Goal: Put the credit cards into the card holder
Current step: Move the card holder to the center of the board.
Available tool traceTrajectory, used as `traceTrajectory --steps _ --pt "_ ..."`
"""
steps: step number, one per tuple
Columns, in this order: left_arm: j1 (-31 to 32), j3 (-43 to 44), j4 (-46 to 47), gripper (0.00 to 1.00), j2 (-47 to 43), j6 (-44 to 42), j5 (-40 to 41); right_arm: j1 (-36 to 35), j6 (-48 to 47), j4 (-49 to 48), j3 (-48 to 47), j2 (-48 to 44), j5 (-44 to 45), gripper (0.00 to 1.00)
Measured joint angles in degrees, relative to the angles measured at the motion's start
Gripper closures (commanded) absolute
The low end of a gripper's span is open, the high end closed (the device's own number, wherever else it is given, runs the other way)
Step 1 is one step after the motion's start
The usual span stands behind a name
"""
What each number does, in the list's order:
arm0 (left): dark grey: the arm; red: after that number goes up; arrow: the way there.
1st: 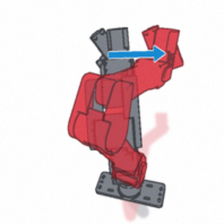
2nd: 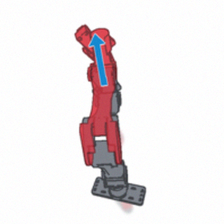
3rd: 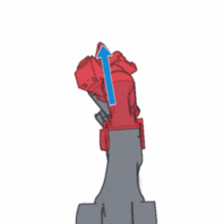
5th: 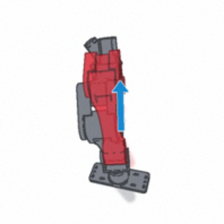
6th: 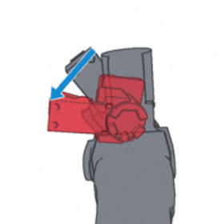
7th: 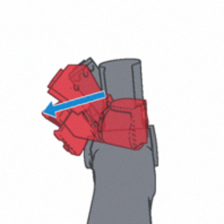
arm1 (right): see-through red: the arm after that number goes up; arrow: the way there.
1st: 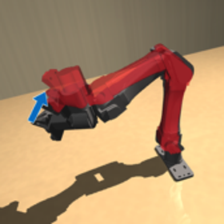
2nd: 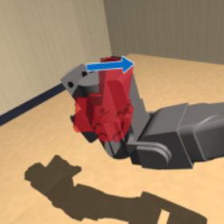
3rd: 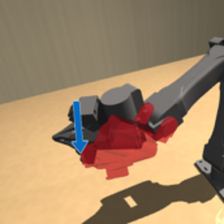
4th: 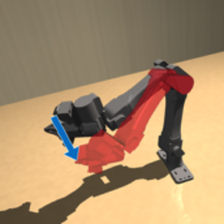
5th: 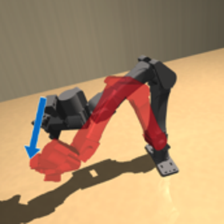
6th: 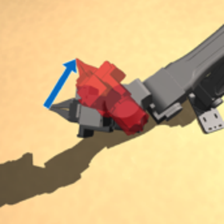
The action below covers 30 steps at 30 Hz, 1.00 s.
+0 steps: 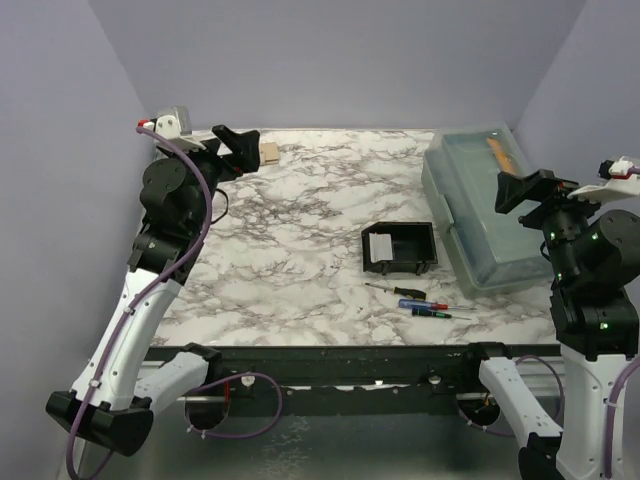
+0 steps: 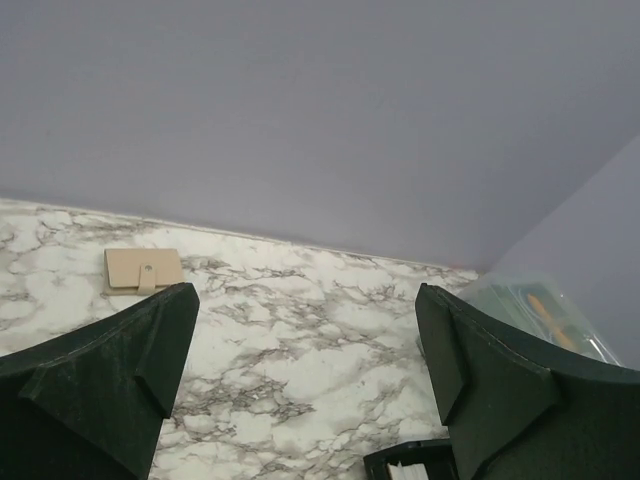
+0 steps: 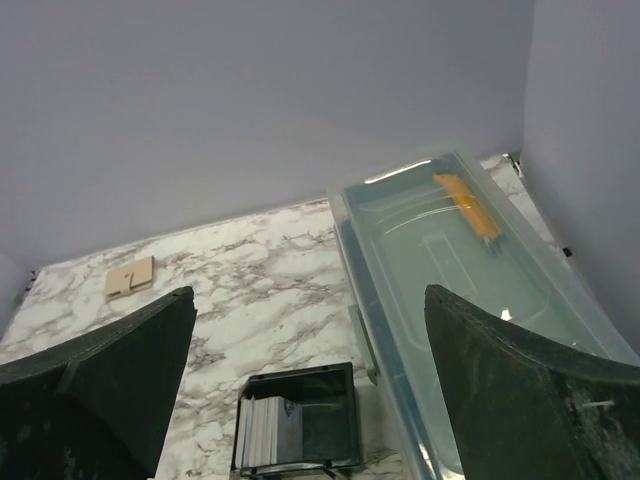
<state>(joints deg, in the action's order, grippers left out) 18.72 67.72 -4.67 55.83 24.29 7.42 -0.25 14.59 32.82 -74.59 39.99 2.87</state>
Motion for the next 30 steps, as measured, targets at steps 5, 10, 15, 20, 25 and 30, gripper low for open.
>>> traceTrajectory --steps 5,10,15,20,25,30 --pt "-0.5 1.11 0.13 0.01 4.28 -0.02 -0.13 0.0 0.46 0.07 -0.15 1.55 -1.55 0.0" --pt "-7.74 3.82 -1.44 0.01 15.5 4.11 -6.14 0.0 0.46 0.26 -0.37 6.51 -5.2 0.0" --pt "-18.99 4.74 -0.92 0.01 28.0 13.53 -16.06 0.0 0.9 0.46 -0.13 10.88 -8.87 0.0" --pt "-26.23 5.11 6.95 0.01 43.6 25.07 -27.56 0.0 1.11 0.55 0.39 11.56 -11.43 0.0" --pt "-28.96 11.28 16.35 0.08 61.05 34.29 -34.18 0.0 1.97 0.98 0.39 11.56 -12.94 0.0" --pt "-29.14 20.63 20.68 0.21 73.18 38.16 -35.82 0.0 2.62 1.18 0.63 11.02 -13.25 0.0"
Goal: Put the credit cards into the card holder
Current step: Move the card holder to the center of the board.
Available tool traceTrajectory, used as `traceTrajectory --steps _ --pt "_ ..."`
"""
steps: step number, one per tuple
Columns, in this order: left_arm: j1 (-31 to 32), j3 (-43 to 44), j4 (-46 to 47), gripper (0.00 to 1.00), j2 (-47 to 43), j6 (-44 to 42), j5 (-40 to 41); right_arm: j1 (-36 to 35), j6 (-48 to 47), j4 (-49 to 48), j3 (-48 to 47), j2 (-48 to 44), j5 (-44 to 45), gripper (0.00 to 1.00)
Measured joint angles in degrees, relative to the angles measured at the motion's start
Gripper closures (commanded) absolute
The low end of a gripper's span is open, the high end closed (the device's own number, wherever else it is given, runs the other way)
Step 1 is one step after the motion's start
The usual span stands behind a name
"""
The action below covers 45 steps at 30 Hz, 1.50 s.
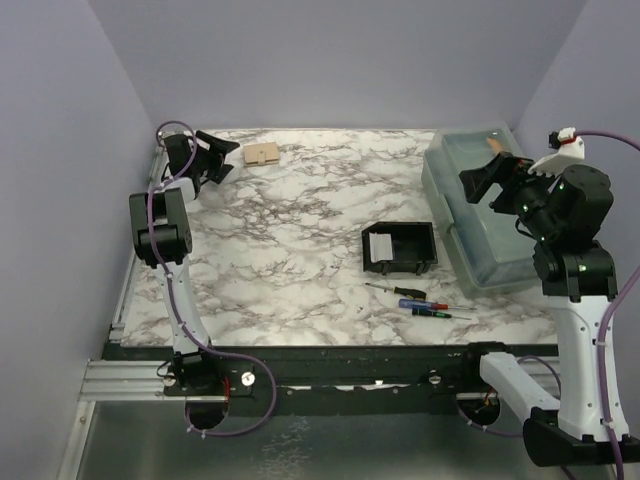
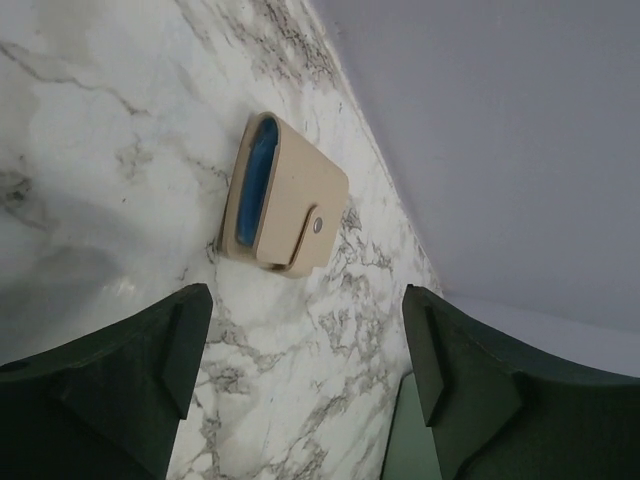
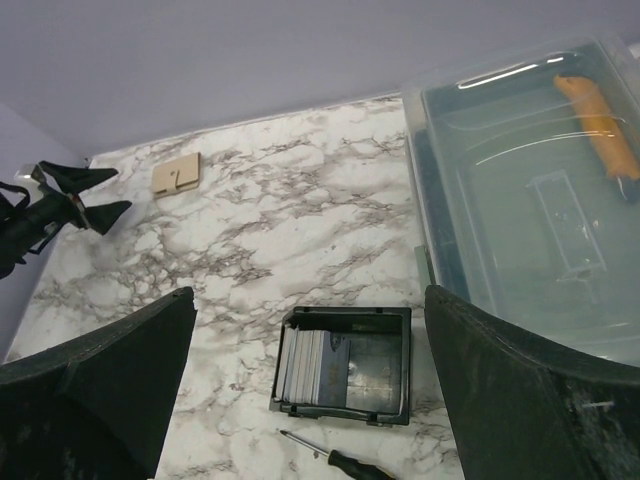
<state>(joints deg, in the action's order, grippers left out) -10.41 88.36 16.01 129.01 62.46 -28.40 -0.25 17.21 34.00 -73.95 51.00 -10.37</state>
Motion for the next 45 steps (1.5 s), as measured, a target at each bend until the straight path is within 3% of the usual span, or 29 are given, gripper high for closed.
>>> traceTrajectory --steps 3,7,17,23,26,30,35,38,41,42,45 --pt "0.04 5.97 1.92 0.32 5.25 1.03 -0.55 0.0 0.42 0.02 0.26 -0.66 -0.02 0.0" --pt "0.44 9.99 3.26 0.39 9.38 1.79 -0.9 0.0 0.85 0.02 0.42 -1.09 -0.07 0.0" --pt "3.26 11.34 4.28 0.56 12.92 1.77 -0.9 0.0 2.12 0.07 0.98 -0.72 -1.84 0.0" --pt "5.09 12.22 0.83 0.82 13.33 -0.66 0.5 0.0 2.8 0.42 2.01 -0.81 -2.84 0.0" --pt "5.6 15.1 -3.34 0.86 14.36 -2.69 2.36 0.0 3.08 0.63 2.27 -0.81 -3.04 0.0" --pt "5.77 18.14 -6.75 1.0 15.12 -4.63 4.07 0.0 3.74 1.31 2.82 -0.74 -3.15 0.0" --pt "5.77 18.36 -7.96 1.0 15.08 -5.33 4.37 0.0 4.22 2.45 4.11 -0.22 -3.52 0.0" --pt "5.86 13.84 -6.97 0.96 12.5 -4.81 4.35 0.0 4.46 2.62 5.46 0.26 -3.98 0.0" --pt "5.95 8.57 -7.56 0.54 8.72 -5.11 4.37 0.0 4.87 2.78 6.86 1.03 -4.44 0.0" --pt "5.95 7.19 -8.02 0.45 7.58 -5.73 4.35 0.0 5.03 2.84 7.26 1.27 -4.61 0.0" --pt "5.95 6.38 -7.96 0.41 5.29 -6.75 4.46 0.0 5.27 3.28 8.04 1.62 -5.27 0.0"
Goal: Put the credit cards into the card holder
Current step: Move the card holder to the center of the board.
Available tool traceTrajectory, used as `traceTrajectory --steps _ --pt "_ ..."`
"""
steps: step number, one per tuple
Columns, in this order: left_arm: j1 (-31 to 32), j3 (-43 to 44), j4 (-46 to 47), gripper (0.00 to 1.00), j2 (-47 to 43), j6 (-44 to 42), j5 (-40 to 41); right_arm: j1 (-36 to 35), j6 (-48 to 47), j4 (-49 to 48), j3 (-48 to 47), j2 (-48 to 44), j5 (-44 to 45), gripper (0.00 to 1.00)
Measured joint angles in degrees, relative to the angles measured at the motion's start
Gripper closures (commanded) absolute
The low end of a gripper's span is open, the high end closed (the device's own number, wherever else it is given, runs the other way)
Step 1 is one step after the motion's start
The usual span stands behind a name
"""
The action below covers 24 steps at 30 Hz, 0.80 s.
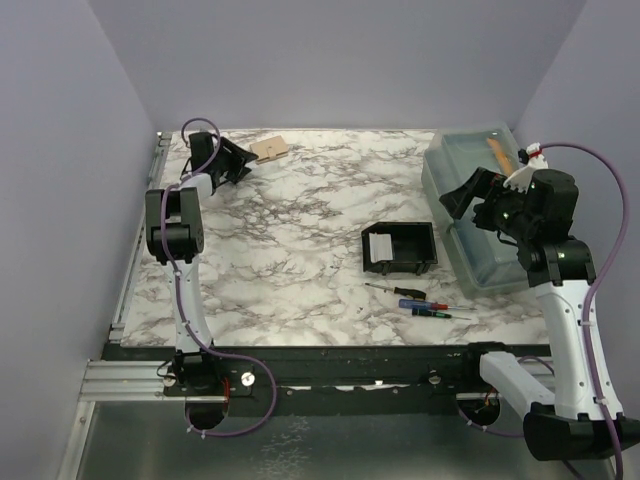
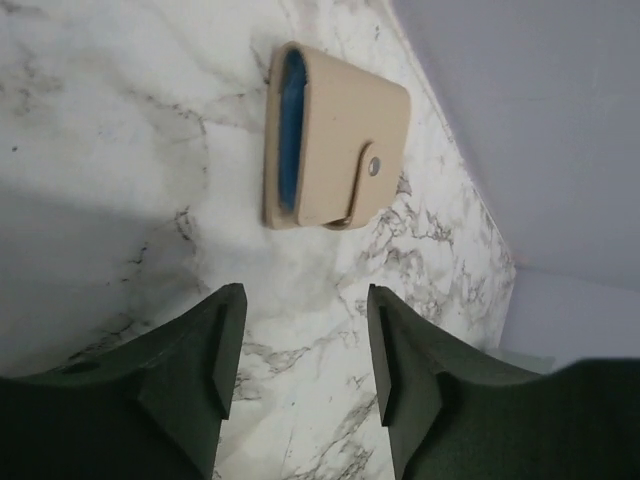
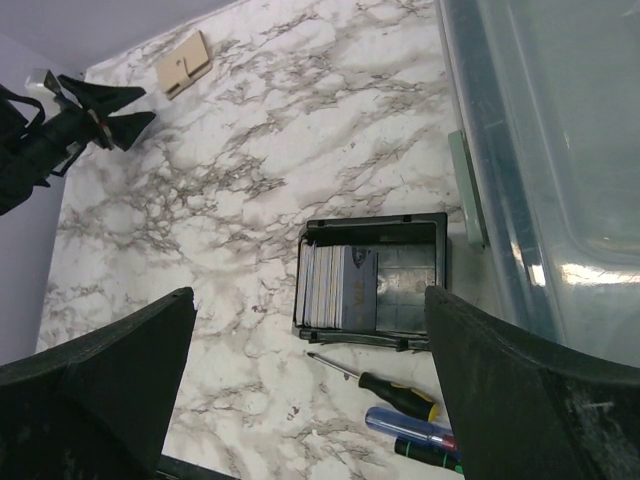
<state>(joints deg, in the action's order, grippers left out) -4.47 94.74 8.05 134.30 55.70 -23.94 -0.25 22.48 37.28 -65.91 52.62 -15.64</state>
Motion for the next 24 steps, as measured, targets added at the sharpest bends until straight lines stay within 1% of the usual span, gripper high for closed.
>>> traceTrajectory --steps 2,5,6,7,10,14,15,18,21,24 --pt "0.0 1.16 0.42 0.41 -0.35 -0.33 0.0 0.0 0.02 0.22 0.04 0.02 -0.17 0.0" --pt "0.0 6.43 0.81 0.41 1.33 0.26 0.02 0.0 0.02 0.52 -0.02 0.24 -0.2 0.0" --pt "0.0 8.44 0.96 0.4 2.21 0.72 0.02 0.0 0.02 0.7 -0.09 0.44 -0.2 0.0" --pt "0.0 10.84 1.44 0.35 3.45 1.09 0.07 0.0 0.0 1.09 -0.33 0.72 -0.2 0.0" --pt "0.0 16.04 2.03 0.33 6.6 2.43 0.83 0.0 0.0 2.49 -1.73 1.9 -0.2 0.0" --pt "0.02 17.2 1.51 0.33 7.96 3.17 4.52 0.0 -0.02 2.91 -3.67 2.64 -0.15 0.0" --pt "0.11 17.2 1.16 0.36 8.02 3.21 5.7 0.0 -0.02 3.02 -4.11 2.62 -0.15 0.0" --pt "0.11 17.18 0.7 0.51 8.04 3.45 8.24 0.0 -0.02 3.06 -4.66 2.51 -0.15 0.0" --pt "0.09 18.16 0.92 0.52 9.31 3.87 8.33 0.0 -0.04 3.13 -4.66 2.47 -0.15 0.0" --pt "0.11 20.63 1.42 0.52 12.7 4.63 7.02 0.0 -0.31 3.13 -4.66 2.49 -0.15 0.0"
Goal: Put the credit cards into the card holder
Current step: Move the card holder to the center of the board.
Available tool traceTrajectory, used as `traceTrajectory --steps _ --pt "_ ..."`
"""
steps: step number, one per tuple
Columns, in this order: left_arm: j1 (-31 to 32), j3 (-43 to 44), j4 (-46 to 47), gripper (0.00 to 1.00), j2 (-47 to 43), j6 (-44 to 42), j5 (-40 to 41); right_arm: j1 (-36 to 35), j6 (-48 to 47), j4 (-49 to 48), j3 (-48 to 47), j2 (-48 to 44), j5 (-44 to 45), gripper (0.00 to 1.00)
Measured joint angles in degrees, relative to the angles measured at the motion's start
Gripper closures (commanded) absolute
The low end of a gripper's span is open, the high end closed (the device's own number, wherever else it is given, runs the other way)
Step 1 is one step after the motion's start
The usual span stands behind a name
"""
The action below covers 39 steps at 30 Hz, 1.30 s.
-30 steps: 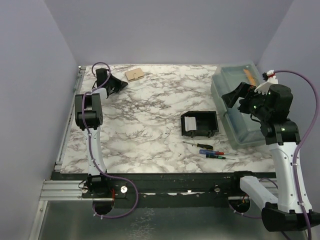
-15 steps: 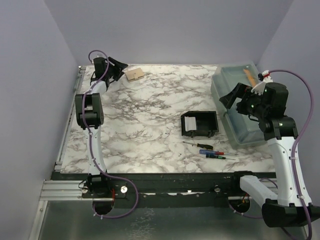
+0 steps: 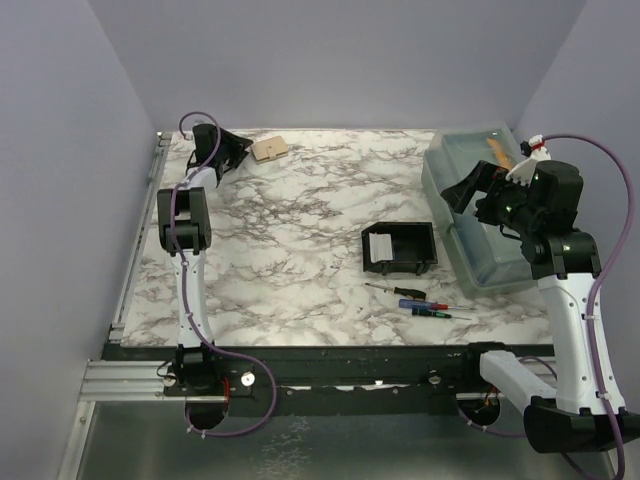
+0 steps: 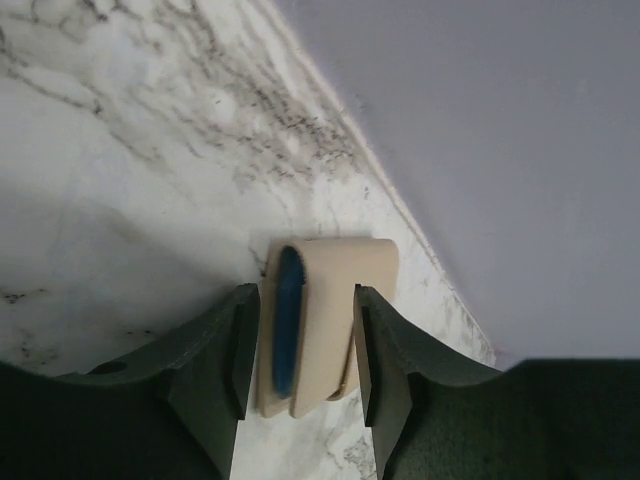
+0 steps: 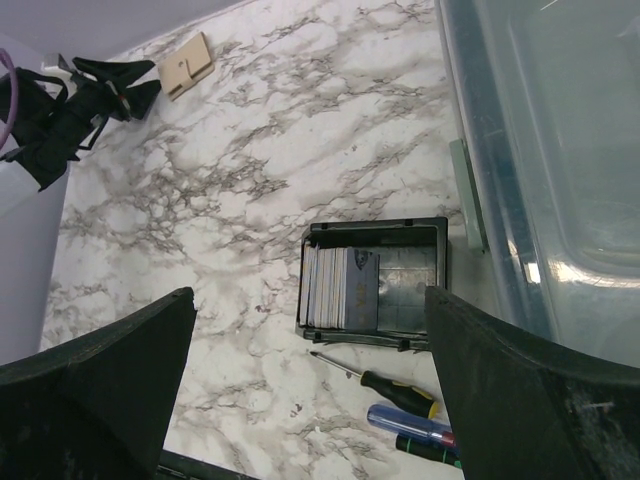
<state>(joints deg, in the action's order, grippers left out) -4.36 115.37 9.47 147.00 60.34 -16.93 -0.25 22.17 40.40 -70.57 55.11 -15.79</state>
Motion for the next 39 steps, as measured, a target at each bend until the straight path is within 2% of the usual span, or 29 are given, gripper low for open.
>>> traceTrajectory --steps 5,15,18,19,22,26,29,31,35,39 --pt "0.11 -0.11 2.16 0.51 2.32 1.53 -1.99 0.0 -1.09 0.0 0.0 0.39 -0.02 0.0" --pt "0.92 -2.4 5.27 0.68 2.34 1.55 -2.97 0.0 -2.75 -0.04 0.13 1.4 -0.48 0.0" --pt "1.22 -3.76 6.49 0.7 2.12 1.31 -2.95 0.0 -3.41 -0.04 0.11 2.01 -1.07 0.0" --pt "1.42 -4.42 6.93 0.69 1.79 0.96 -2.84 0.0 -3.63 -0.04 0.11 2.27 -1.33 0.0" --pt "2.32 -6.21 6.95 0.58 0.48 -0.76 -1.66 0.0 -3.8 -0.04 0.11 2.82 -2.27 0.0" --pt "3.76 -9.07 7.06 0.56 -1.95 -2.78 0.09 0.0 -3.78 -0.2 0.13 2.84 -4.09 0.0" --pt "5.18 -10.82 6.23 0.59 -3.61 -4.57 2.19 0.0 -3.78 -0.61 0.28 2.86 -5.29 0.0" --pt "6.1 -10.84 4.76 0.53 -4.17 -6.16 3.65 -0.09 -3.78 -0.74 0.35 2.97 -5.92 0.0" --pt "9.11 -14.51 1.53 0.33 -8.55 -14.05 7.19 -0.74 -3.78 -0.87 0.35 3.67 -6.38 0.0" --pt "11.43 -15.87 -1.16 0.23 -12.66 -22.14 9.51 -0.9 -3.78 -0.87 0.35 3.85 -6.38 0.0"
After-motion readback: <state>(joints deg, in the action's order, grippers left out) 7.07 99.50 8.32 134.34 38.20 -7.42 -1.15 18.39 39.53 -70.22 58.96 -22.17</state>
